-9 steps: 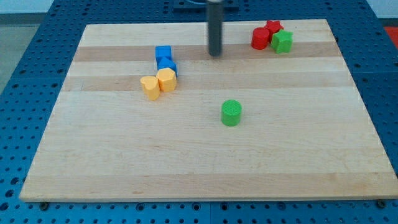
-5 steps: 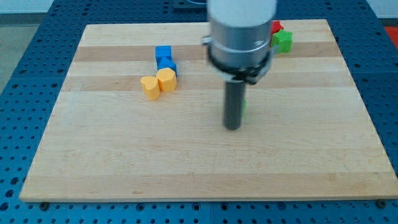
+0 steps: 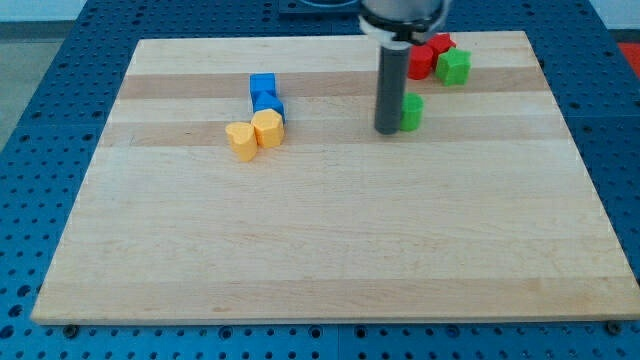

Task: Push the green circle into a green star

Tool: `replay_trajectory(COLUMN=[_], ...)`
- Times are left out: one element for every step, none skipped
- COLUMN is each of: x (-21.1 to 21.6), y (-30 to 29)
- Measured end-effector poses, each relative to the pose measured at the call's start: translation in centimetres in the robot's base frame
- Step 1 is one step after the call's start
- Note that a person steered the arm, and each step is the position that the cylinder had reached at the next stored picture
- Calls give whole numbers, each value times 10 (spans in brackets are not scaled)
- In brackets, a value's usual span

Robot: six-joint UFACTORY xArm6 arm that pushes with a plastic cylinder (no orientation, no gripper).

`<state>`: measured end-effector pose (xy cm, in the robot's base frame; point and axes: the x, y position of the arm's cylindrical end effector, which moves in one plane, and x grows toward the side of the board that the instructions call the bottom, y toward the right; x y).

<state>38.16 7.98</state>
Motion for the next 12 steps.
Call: replay_trajectory(x=[-13,-89,-77,-35,-6,-38,-74,-76,-54,-33,-11,40], y=[14,50,20,-6,62,80,79,61,2,-25,1,-28])
